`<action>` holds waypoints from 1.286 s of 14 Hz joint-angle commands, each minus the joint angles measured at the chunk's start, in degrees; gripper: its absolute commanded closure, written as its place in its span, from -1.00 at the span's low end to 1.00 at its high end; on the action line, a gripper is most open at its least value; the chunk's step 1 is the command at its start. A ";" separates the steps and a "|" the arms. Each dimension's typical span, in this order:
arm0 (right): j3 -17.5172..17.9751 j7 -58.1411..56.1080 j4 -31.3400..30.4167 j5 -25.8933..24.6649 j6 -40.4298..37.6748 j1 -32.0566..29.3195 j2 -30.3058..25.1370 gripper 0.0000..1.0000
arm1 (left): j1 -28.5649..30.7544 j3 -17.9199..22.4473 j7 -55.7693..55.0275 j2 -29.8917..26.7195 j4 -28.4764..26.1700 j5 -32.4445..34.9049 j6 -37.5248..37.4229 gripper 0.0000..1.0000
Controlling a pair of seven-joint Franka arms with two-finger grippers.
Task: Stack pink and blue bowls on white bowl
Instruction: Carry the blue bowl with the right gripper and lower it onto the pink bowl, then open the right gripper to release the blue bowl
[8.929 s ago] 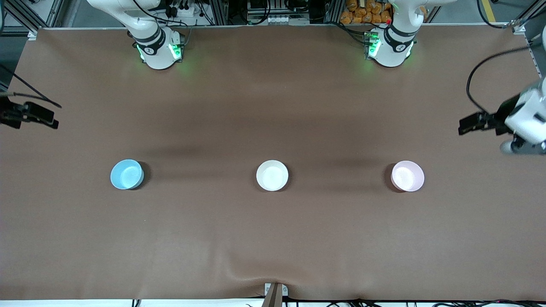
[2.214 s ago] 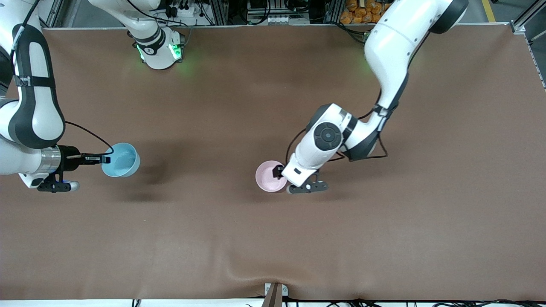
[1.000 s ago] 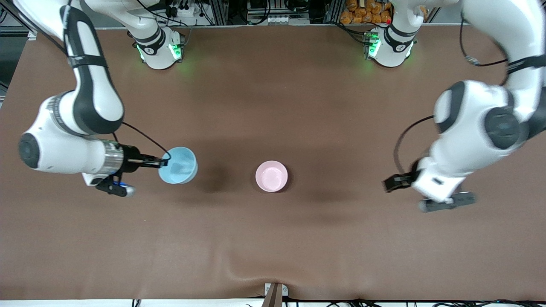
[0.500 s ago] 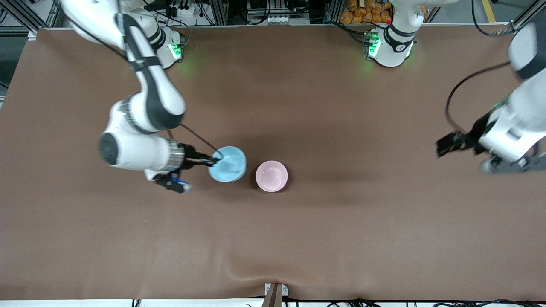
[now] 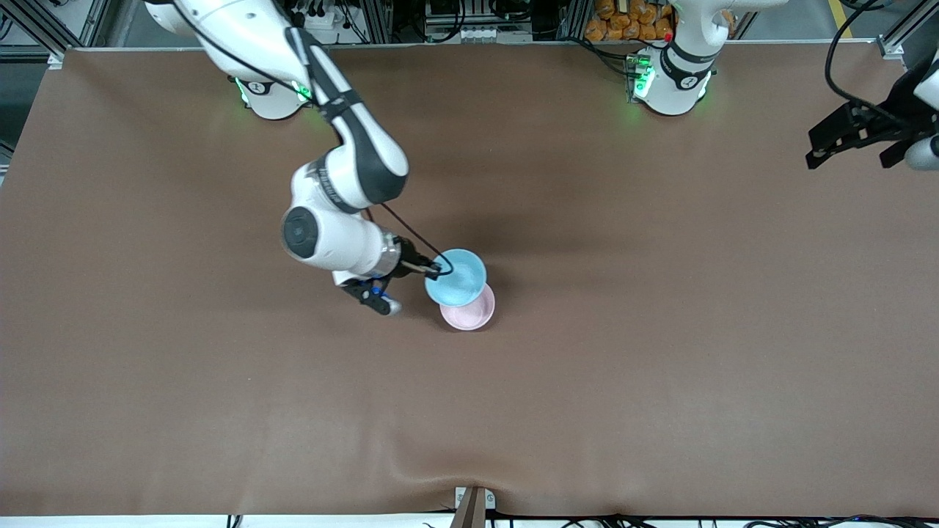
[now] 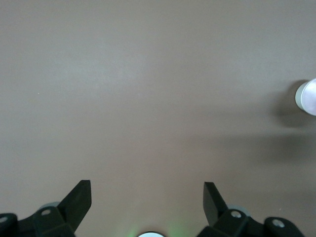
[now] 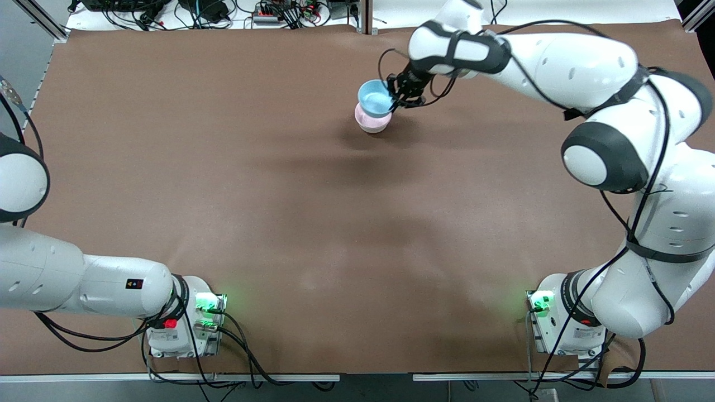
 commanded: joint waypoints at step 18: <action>-2.11 4.63 5.05 -3.73 3.32 1.35 7.10 1.00 | 2.08 0.74 2.44 -0.10 -0.77 -1.81 0.82 -1.00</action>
